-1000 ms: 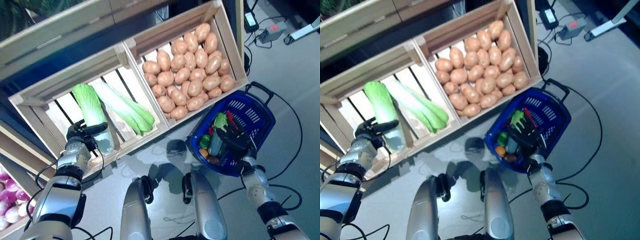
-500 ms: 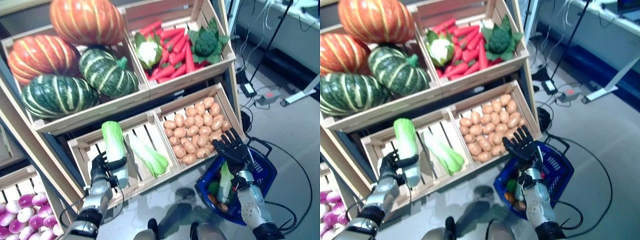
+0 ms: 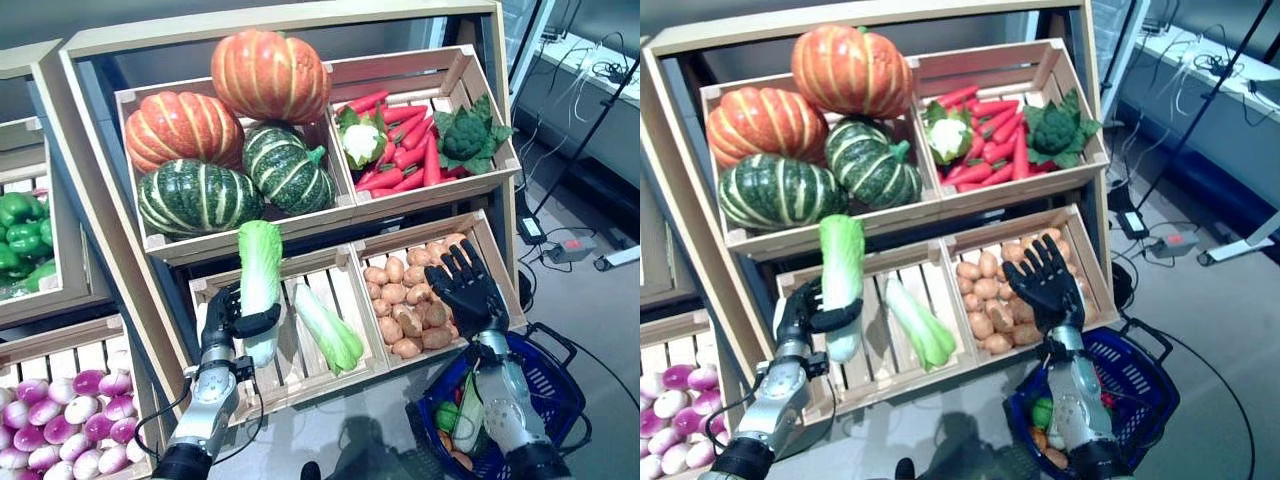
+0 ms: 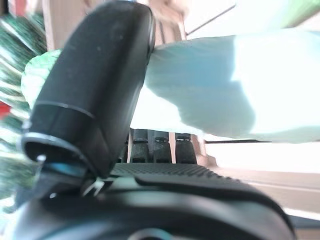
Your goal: Put vegetables into the basket
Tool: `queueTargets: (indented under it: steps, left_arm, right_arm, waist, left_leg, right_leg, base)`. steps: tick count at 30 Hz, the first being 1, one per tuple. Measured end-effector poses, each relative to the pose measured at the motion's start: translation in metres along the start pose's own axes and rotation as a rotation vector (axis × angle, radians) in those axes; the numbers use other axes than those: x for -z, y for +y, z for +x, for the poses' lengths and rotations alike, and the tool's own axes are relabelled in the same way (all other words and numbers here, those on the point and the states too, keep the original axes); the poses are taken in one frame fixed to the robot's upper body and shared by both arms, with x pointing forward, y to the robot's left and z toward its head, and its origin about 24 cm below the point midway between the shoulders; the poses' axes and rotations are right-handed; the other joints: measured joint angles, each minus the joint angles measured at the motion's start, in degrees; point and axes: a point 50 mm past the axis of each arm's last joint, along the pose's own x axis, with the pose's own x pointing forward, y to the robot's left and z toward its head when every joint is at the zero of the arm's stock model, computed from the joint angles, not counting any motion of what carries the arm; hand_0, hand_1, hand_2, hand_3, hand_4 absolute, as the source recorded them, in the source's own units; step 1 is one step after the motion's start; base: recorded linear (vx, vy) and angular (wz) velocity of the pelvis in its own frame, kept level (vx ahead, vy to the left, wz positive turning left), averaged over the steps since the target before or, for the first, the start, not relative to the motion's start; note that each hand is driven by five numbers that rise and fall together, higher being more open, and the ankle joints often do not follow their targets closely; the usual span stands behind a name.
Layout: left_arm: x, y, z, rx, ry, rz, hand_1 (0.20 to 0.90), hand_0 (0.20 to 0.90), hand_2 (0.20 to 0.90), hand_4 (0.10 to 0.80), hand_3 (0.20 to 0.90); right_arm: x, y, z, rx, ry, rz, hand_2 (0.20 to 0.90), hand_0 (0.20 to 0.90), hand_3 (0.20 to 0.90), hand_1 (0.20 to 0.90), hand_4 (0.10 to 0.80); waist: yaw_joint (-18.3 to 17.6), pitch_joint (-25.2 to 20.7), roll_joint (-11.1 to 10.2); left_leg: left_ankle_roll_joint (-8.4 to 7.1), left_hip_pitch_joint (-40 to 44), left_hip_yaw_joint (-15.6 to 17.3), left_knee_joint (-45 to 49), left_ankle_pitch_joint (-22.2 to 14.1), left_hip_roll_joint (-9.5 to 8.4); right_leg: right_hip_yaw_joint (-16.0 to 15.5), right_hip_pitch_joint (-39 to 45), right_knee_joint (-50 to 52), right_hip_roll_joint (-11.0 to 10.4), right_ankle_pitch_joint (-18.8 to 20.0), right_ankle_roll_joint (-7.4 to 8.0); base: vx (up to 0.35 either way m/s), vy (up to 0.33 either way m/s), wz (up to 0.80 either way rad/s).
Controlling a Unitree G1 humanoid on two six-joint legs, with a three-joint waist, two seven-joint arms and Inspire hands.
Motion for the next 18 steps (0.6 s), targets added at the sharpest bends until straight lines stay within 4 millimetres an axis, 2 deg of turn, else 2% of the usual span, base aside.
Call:
queueTargets:
  steps: [8,12,18]
  left_arm:
    - [-0.045,-0.029,-0.005,0.241,-0.261,0.013,0.3,0.3,0.3,0.4,0.3]
    - [-0.053,-0.041,-0.007,0.336,-0.305,0.059,0.3,0.3,0.3,0.4,0.3]
    - [-0.054,-0.053,-0.011,0.434,-0.321,0.121,0.3,0.3,0.3,0.4,0.3]
  right_arm:
    - [-0.006,0.026,0.02,-0.191,0.028,-0.001,0.9,0.9,0.9,0.9,0.8]
    - [-0.004,0.039,0.025,-0.286,0.078,-0.012,0.9,0.9,0.9,0.9,0.8]
    - [0.014,0.056,0.022,-0.421,0.209,-0.019,0.9,0.9,0.9,0.9,0.8]
  waist:
    - [1.5,-0.9,-1.4]
    - [1.5,-1.2,-1.9]
    - [1.6,-1.2,-1.9]
  left_leg:
    - [-0.04,0.1,-1.0,0.0,0.4,-0.29]
    - [-0.02,-0.1,-1.3,0.0,0.4,-0.41]
    - [0.04,-0.2,-1.9,0.0,0.6,-0.56]
  right_leg:
    - [-1.1,0.6,0.0,0.1,0.1,-0.03]
    - [-1.2,0.6,0.0,0.0,0.1,-0.03]
    - [-1.6,0.8,0.0,0.0,0.1,-0.03]
  base:
    - [0.004,-0.021,0.07]
    - [-0.005,-0.002,0.01]
    - [-0.003,-0.004,0.06]
